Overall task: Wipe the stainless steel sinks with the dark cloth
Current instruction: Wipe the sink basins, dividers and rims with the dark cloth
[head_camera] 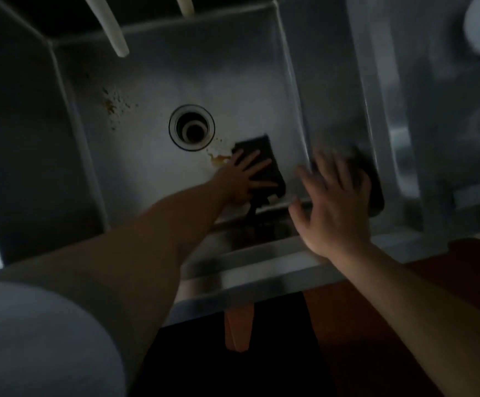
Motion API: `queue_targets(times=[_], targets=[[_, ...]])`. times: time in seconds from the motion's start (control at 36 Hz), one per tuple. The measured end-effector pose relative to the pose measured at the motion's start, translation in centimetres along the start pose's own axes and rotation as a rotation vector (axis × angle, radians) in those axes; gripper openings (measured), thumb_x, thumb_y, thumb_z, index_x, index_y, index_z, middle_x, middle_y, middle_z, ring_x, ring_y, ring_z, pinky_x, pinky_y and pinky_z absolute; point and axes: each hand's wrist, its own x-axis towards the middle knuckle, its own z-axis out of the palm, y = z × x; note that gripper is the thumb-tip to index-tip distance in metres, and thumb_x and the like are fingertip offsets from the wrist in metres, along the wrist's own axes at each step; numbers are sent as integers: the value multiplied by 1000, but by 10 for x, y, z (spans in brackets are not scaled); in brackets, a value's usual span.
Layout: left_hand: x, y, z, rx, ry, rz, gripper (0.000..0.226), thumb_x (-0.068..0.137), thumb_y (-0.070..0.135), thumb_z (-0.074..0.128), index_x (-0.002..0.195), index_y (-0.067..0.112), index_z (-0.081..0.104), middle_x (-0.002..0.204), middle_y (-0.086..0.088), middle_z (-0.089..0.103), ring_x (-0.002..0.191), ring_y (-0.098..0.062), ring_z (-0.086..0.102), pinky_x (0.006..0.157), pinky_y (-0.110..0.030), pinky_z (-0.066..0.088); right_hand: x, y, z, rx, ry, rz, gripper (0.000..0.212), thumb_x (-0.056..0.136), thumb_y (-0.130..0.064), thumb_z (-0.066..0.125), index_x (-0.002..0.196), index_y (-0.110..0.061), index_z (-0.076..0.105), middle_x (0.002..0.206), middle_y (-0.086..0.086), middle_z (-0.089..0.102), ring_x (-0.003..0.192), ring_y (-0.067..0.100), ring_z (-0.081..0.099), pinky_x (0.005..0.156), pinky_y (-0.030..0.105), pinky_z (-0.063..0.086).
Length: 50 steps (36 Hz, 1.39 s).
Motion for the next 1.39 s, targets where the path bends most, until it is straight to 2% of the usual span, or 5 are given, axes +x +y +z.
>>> queue_targets(times=[0.44,0.69,0.86,1.11,1.39], targets=[[-98,12,68,-1027,-150,-1162,70,98,64,25,148,51,-24,158,-10,-37,145,-42,-30,115,-67,-11,-5,-8,-7,25,-37,3,58,92,-45,36,142,-16,45,156,11,34,145,32,27,113,56,26],[-45,21,61,-342,20,-186,60,101,59,26,151,52,-5,165,-10,-17,148,-44,-19,114,-71,-6,-2,-7,-7,56,-45,20,56,90,-41,40,139,-15,50,149,11,43,139,32,36,108,52,34],[17,-44,12,-231,16,-227,60,100,63,26,150,56,-6,166,-3,-17,150,-39,-18,115,-67,-7,-1,-4,-7,39,-55,-23,53,90,-39,41,135,-15,53,149,10,45,142,31,34,110,56,33],[44,-174,-57,-658,-120,-818,66,97,67,26,150,56,-12,162,-1,-29,148,-41,-24,111,-75,-6,0,-3,-3,78,-27,-14,55,88,-39,42,134,-13,56,143,11,52,137,32,43,110,55,33],[-32,-133,39,-657,135,-1127,78,90,74,36,154,49,-3,167,-6,-9,150,-46,-7,114,-70,-1,2,-1,0,91,-32,-7,57,86,-39,43,133,-11,58,138,12,57,132,35,47,109,53,31]])
